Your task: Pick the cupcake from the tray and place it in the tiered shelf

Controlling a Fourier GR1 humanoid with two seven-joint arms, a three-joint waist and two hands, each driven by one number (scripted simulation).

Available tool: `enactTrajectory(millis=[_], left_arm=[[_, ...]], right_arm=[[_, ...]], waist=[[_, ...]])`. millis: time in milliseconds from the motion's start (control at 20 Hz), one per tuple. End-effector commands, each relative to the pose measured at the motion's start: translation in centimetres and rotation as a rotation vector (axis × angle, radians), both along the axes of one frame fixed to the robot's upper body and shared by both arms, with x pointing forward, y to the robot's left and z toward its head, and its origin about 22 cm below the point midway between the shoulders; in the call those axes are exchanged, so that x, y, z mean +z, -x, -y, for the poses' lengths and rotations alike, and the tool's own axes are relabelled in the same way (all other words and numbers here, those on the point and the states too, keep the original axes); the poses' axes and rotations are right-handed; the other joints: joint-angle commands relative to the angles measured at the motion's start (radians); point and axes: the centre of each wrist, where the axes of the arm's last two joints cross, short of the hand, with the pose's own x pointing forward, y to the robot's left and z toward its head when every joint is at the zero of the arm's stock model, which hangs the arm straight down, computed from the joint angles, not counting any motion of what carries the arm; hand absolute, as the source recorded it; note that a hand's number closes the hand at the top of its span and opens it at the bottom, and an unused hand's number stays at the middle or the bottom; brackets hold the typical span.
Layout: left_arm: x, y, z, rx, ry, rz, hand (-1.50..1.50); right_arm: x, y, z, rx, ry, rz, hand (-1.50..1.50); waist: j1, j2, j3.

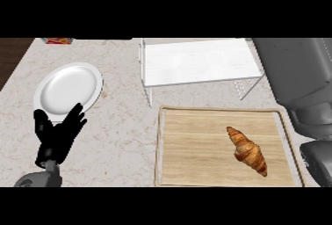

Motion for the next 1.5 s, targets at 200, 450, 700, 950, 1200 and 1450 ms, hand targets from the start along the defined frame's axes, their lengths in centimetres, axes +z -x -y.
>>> enactTrajectory(millis=[200,450,700,950,1200,1450], left_arm=[[-1.5,1.7,0.1,0.001,-0.005,-0.005,0.00],[1.4,-0.6,1.5,0.014,0.014,-0.006,0.00],[-0.8,0.1,0.5,-0.016,0.019,-0.012,0.00],[-0.8,-0.8,1.5,0.018,-0.015,-0.002,0.00],[0.1,-0.1,0.0,0.014,0.016,0.001,0.00],[0.2,0.1,-0.3,0.005,-0.005,-0.007,0.00]], right_arm=[[1.1,0.2,0.7,-0.056,-0.303,0.019,-1.50],[2.2,-0.1,2.4,-0.032,-0.503,0.045,-1.50],[2.1,-0.2,2.9,-0.056,-0.710,0.077,-1.50],[4.8,0.4,9.7,-0.190,-0.724,0.215,-1.50],[4.2,0.6,13.4,-0.393,-0.784,0.269,-1.50],[5.7,2.8,17.9,-0.408,-0.864,0.250,-1.50]], waist=[[-0.004,-0.003,-0.001],[-0.002,-0.002,0.000],[0.001,0.002,-0.001],[-0.013,0.002,-0.001],[-0.011,0.000,-0.001],[-0.021,-0.006,-0.001]])
